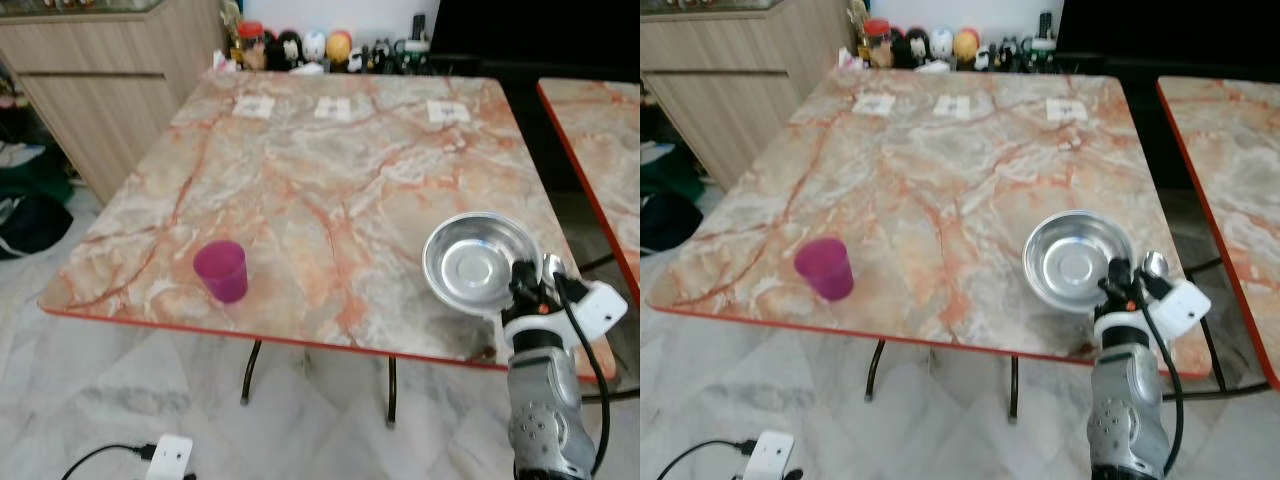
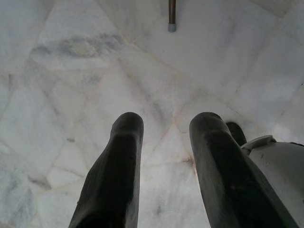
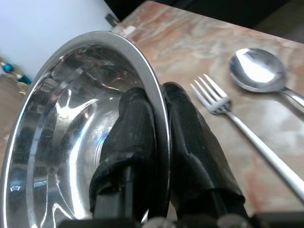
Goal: Setting the table
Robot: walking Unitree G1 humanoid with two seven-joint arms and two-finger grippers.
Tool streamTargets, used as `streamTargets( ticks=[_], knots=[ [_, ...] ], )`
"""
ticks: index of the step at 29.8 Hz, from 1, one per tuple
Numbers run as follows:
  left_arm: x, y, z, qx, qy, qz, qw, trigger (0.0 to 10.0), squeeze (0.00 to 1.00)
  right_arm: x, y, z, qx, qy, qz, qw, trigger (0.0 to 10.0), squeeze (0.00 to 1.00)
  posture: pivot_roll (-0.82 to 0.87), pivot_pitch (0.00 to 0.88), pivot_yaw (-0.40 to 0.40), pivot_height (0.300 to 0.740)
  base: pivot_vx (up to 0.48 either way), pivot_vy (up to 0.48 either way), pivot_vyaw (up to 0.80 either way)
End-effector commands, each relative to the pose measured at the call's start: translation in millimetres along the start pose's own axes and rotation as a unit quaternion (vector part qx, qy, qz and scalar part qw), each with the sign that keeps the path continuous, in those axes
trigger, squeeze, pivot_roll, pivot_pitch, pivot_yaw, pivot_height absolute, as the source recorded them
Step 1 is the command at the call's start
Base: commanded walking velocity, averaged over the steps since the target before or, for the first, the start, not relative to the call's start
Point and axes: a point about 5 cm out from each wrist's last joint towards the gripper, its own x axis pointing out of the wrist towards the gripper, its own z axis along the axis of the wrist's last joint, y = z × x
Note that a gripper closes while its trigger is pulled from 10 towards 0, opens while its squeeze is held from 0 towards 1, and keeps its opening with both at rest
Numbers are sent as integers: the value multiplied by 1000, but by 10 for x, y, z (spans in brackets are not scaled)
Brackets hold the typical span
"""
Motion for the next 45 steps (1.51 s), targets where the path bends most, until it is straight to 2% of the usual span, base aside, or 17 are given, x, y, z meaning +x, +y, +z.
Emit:
streamTargets(
  ticks=[1, 7, 12, 16, 20, 23, 25, 27, 31, 45],
  knots=[
    [-19, 6, -65, 11, 10, 2, 1000, 10000, 0, -7, 119, 40, 4, -17, 31, 999, 10000, 0, -52, 93, 35, 740, 0, 0, 0],
    [-16, 22, -67, 28, 16, 1, 999, 10000, 0, 74, 320, 5, 0, -20, 74, 997, 10000, 0, -63, 96, 48, 740, 0, 0, 0],
    [-17, 39, -61, 23, 12, 6, 1000, 10000, 0, 92, 383, -1, -10, -20, 91, 996, 10000, 0, -63, 98, 50, 740, 0, 0, 0],
    [-18, 38, -63, 28, 12, 2, 1000, 10000, 0, 97, 372, 42, 6, -41, 74, 996, 10000, 0, -70, 102, 57, 740, 0, 0, 0],
    [-23, 37, -77, 30, 14, 1, 999, 10000, 0, 57, 363, 41, -7, -51, 68, 996, 10000, 0, -76, 99, 62, 740, 0, 0, 0],
    [-28, 59, -95, 33, 18, 8, 999, 10000, 0, 28, 291, -9, -7, -42, 39, 998, 10000, 0, -78, 75, 63, 740, 0, -207, 0],
    [-33, 59, -105, 37, 18, 6, 999, 10000, 0, 13, 296, -28, -23, -39, 42, 998, 10000, 0, -84, 51, 70, 740, 0, -431, 0],
    [-34, 53, -110, 38, 19, 5, 999, 10000, 0, 4, 276, -33, -14, -41, 32, 999, 10000, 0, -81, 16, 72, 740, 0, -461, -725],
    [-22, 58, -76, 35, 15, 7, 999, 10000, 0, 13, 269, 19, -19, -64, 31, 997, 10000, 0, -85, 21, 72, 740, 0, -465, -363],
    [-1, 22, -21, 30, 9, 6, 999, 10000, 0, 56, 280, 81, -34, -75, 34, 996, 10000, 0, -90, 36, 57, 740, 0, -479, 0]
  ],
)
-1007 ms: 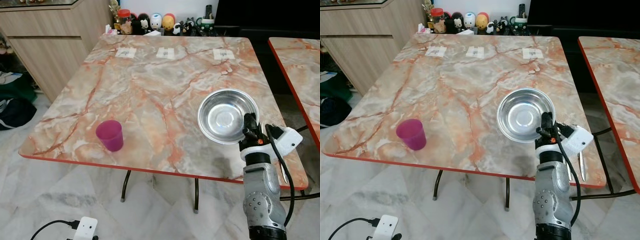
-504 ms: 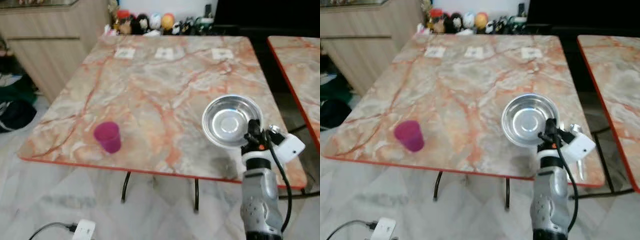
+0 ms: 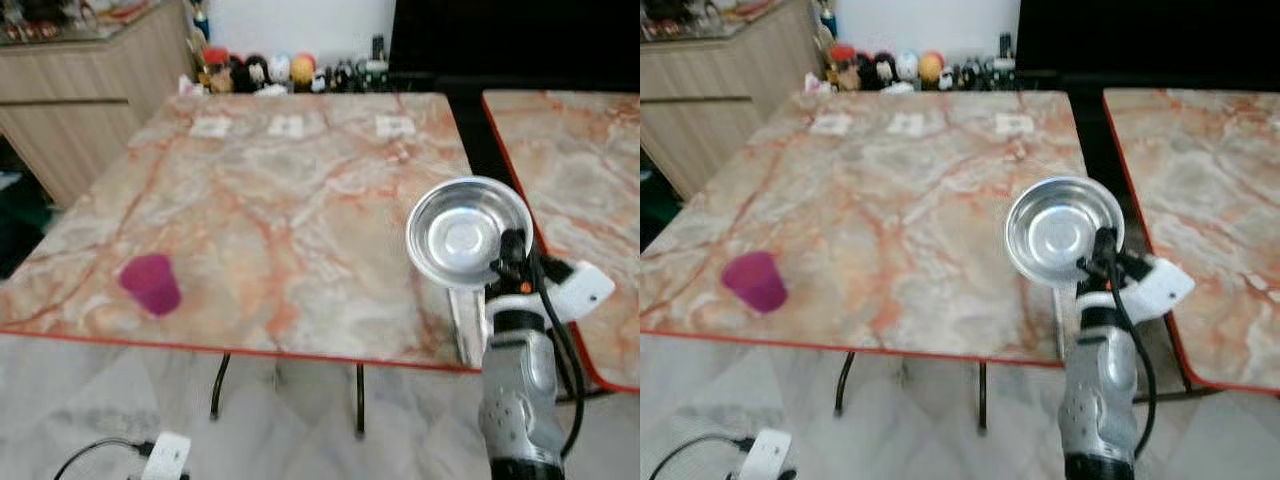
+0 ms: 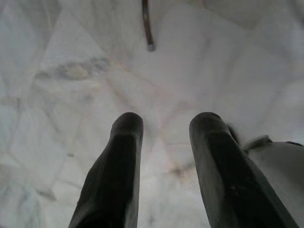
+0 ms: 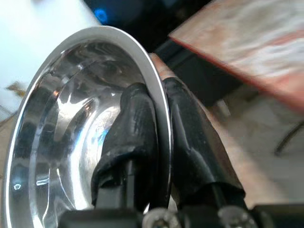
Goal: Setting the table
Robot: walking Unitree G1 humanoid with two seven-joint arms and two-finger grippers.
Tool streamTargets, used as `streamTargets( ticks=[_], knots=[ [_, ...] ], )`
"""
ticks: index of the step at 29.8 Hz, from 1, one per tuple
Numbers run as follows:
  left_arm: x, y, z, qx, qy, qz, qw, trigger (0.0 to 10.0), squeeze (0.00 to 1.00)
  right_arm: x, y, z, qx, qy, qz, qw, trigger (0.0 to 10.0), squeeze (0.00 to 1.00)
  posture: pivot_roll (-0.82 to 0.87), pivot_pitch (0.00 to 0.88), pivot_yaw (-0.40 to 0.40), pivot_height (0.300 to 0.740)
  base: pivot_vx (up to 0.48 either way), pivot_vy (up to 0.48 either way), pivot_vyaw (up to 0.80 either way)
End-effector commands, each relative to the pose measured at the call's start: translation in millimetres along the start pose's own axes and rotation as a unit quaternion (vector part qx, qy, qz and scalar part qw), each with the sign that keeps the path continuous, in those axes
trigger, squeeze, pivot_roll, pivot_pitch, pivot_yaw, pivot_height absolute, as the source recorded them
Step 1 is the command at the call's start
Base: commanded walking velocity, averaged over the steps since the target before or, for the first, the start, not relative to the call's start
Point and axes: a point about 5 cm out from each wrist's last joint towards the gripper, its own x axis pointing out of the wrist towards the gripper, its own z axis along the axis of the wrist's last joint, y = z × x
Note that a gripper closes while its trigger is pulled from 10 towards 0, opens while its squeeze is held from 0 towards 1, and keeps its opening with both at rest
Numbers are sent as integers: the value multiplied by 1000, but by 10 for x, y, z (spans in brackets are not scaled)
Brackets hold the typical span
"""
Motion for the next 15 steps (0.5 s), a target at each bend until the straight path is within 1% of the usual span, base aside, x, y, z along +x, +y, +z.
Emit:
streamTargets(
  ticks=[1, 4, 7, 10, 15],
  knots=[
    [-13, 39, -52, 0, 11, 6, 1000, 10000, 0, 34, 40, 69, -2, -18, 4, 1000, 10000, 0, -90, 39, 57, 740, 0, -480, 0],
    [-7, 38, -33, 0, 8, 5, 1000, 10000, 0, 55, 26, 76, -3, -18, -3, 1000, 10000, 0, -95, 54, 58, 740, 0, -472, 0],
    [-7, 36, -33, 0, 9, 4, 1000, 10000, 0, 61, 94, 57, -4, -18, 6, 1000, 10000, 0, -101, 69, 64, 740, 0, -471, 0],
    [-11, 37, -47, -1, 10, 4, 1000, 10000, 0, 54, 120, 41, -7, -17, 10, 1000, 10000, 0, -97, 72, 65, 740, 0, -470, 0],
    [-15, 45, -60, -3, 12, 6, 1000, 10000, 0, 50, 94, 45, -4, -17, 2, 1000, 10000, 0, -100, 79, 66, 740, 0, -470, 0]
  ],
)
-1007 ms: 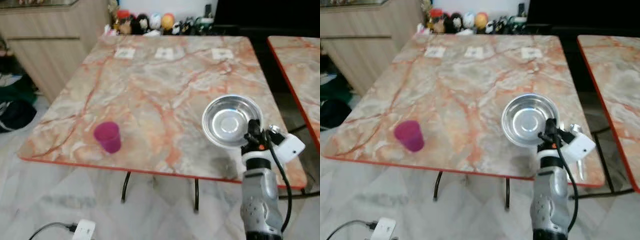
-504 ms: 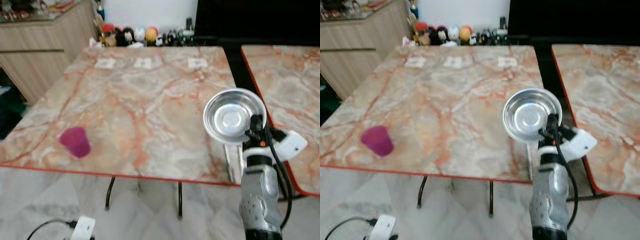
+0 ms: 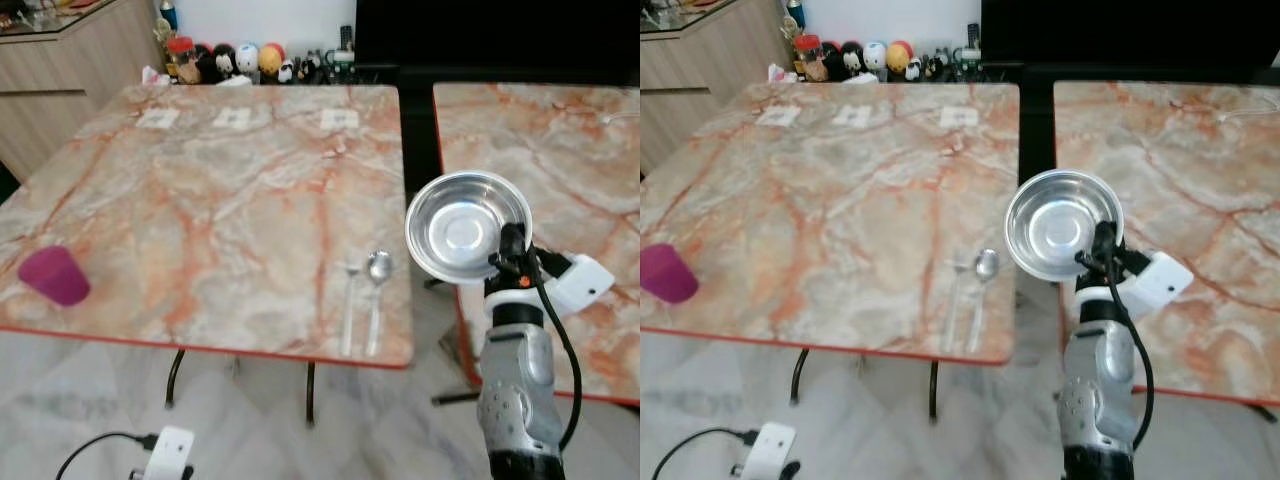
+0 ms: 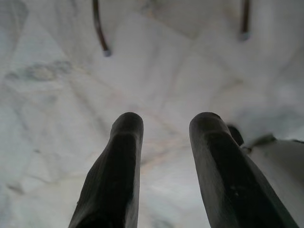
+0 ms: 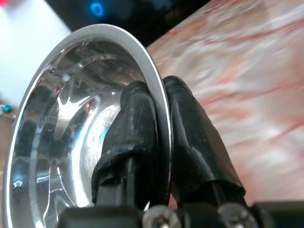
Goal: Setting the table
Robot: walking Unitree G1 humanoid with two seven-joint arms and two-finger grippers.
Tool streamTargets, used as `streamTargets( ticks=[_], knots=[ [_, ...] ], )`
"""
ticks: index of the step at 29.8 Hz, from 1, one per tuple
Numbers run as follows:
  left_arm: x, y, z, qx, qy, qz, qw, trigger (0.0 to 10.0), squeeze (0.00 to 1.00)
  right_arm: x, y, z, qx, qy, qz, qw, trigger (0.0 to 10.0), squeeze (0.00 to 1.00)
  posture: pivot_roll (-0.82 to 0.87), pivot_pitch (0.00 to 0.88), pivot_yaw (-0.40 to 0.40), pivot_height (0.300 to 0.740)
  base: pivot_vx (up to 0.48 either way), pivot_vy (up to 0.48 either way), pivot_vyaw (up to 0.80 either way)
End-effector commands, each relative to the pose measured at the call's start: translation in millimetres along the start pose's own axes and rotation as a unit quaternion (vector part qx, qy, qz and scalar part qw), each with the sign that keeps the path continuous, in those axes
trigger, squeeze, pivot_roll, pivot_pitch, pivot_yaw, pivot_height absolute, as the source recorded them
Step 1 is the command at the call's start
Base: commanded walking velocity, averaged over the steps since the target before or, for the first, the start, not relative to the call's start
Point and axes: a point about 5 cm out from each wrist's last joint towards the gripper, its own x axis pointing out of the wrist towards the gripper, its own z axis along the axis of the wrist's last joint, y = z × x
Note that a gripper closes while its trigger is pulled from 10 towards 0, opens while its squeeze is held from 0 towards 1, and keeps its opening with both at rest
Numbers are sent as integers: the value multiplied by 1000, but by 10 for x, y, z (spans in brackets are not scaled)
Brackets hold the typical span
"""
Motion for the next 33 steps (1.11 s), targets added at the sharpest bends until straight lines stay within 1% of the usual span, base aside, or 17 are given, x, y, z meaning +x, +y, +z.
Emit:
streamTargets(
  ticks=[1, 5, 7, 11, 15, 19, 21, 25, 33],
  knots=[
    [-27, 66, -94, 0, 16, 9, 1000, 10000, 0, 18, 71, 27, 5, -10, 7, 1000, 10000, 0, -100, 81, 65, 740, 0, -469, 0],
    [-28, 62, -95, -2, 15, 8, 1000, 10000, 0, 18, 56, 31, 5, -8, 2, 1000, 10000, 0, -98, 82, 63, 740, 0, -470, 0],
    [-29, 58, -97, -3, 15, 9, 1000, 10000, 0, 15, 43, 26, 0, -2, -3, 1000, 10000, 0, -98, 84, 62, 740, 0, -472, -744],
    [-31, 52, -101, -4, 15, 9, 1000, 10000, 0, -2, 40, 9, 6, 0, -3, 1000, 10000, 0, -97, 81, 58, 740, 0, -472, -756],
    [-32, 42, -107, -6, 16, 9, 1000, 10000, 0, -15, 47, 13, 1, -5, 0, 1000, 10000, 0, -95, 82, 56, 740, 0, -470, 0],
    [-35, 37, -116, -6, 18, 8, 1000, 10000, 0, 9, 53, 35, -6, -7, 4, 1000, 10000, 0, -98, 76, 56, 740, 0, -469, 0],
    [-40, 40, -130, -5, 20, 9, 1000, 10000, 0, 21, 36, 55, -16, -9, 4, 1000, 10000, 0, -100, 70, 57, 740, 0, -469, 0],
    [-42, 42, -137, -4, 21, 9, 1000, 10000, 0, 29, 11, 89, -18, -14, 2, 1000, 10000, 0, -102, 65, 59, 740, 0, -428, 0],
    [-43, 47, -137, 1, 20, 11, 1000, 10000, 0, 18, -16, 127, -25, -20, -5, 999, 10000, 0, -105, 53, 60, 740, 0, 0, 0]
  ],
)
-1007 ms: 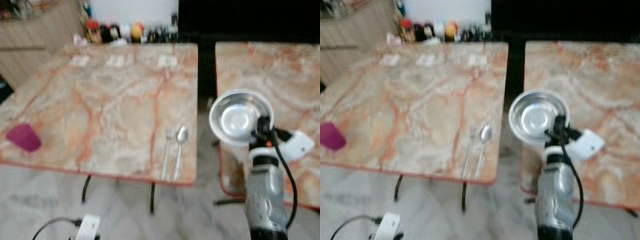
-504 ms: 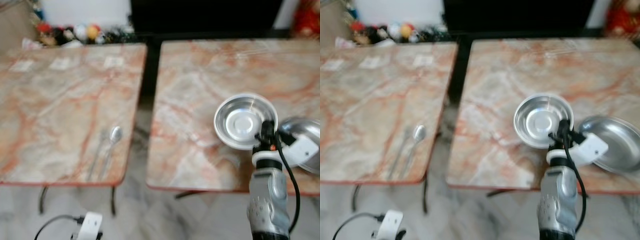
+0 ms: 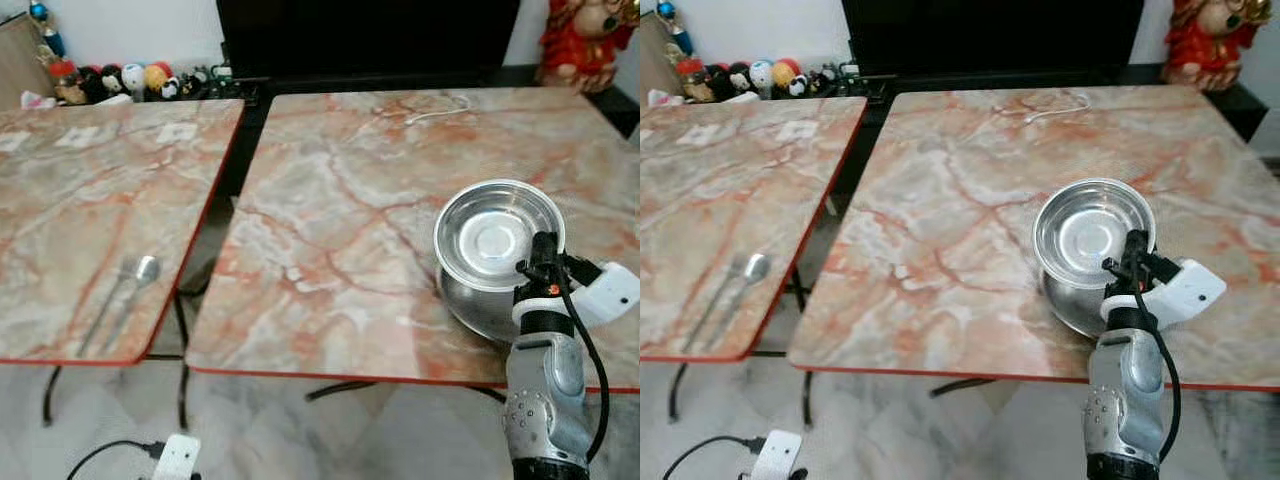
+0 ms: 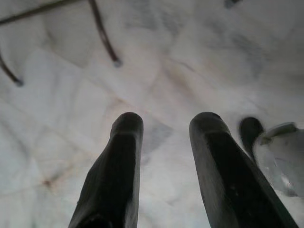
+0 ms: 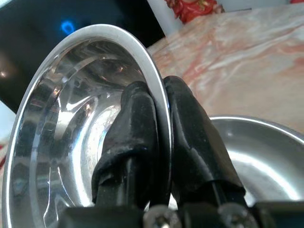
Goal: Setting the table
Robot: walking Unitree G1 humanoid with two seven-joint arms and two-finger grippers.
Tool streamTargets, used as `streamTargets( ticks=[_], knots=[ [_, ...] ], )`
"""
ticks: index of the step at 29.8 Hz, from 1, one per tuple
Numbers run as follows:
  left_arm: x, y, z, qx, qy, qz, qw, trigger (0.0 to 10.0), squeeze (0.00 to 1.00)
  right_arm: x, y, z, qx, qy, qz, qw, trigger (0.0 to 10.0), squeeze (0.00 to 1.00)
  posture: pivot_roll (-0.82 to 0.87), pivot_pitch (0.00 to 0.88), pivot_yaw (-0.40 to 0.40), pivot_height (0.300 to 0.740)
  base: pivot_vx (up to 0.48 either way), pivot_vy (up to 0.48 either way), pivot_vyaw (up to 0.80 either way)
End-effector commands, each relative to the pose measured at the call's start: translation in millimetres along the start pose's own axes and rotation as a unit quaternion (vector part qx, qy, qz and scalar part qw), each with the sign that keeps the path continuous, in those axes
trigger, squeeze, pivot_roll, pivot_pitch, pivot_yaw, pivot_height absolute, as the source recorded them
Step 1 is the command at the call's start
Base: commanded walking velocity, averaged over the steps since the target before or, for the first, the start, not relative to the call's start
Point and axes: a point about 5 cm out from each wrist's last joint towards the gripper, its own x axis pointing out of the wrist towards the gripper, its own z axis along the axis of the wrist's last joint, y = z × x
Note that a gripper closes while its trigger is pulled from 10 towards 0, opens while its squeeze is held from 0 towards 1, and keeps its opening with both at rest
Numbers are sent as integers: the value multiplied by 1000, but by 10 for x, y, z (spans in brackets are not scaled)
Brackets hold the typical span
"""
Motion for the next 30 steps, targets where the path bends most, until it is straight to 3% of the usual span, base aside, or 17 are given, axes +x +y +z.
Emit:
streamTargets(
  ticks=[1, 10, 20, 23, 25, 27, 30],
  knots=[
    [-29, 64, -95, 3, 15, 10, 1000, 10000, 0, 18, 64, 95, 1, -18, 5, 1000, 10000, 0, -105, 52, 61, 740, 0, 0, 0],
    [-28, 75, -94, 0, 15, 13, 1000, 10000, 0, 24, 125, 171, 6, -31, 2, 999, 10000, 0, -105, 71, 58, 740, 0, 0, 0],
    [-47, 101, -148, -6, 22, 19, 1000, 10000, 0, 85, -128, 197, -60, -6, -105, 993, 10000, 0, -101, 90, 60, 740, 0, 0, 0],
    [-47, 112, -147, -7, 23, 21, 1000, 10000, 0, 114, -138, 217, -37, -3, -117, 992, 10000, 0, -99, 92, 58, 740, 0, 0, 0],
    [-43, 142, -135, -8, 21, 24, 999, 10000, 0, 115, -65, 214, 17, 5, -118, 993, 10000, 0, -98, 93, 57, 740, 0, 0, 0],
    [-43, 146, -133, -8, 21, 25, 999, 10000, 0, 111, -50, 206, 27, 9, -119, 993, 10000, 0, -98, 93, 57, 740, 0, 0, 0],
    [-42, 143, -132, -7, 21, 24, 999, 10000, 0, 38, -13, 93, 106, 37, -151, 982, 10000, 0, -96, 92, 62, 740, 0, 0, 0]
  ],
)
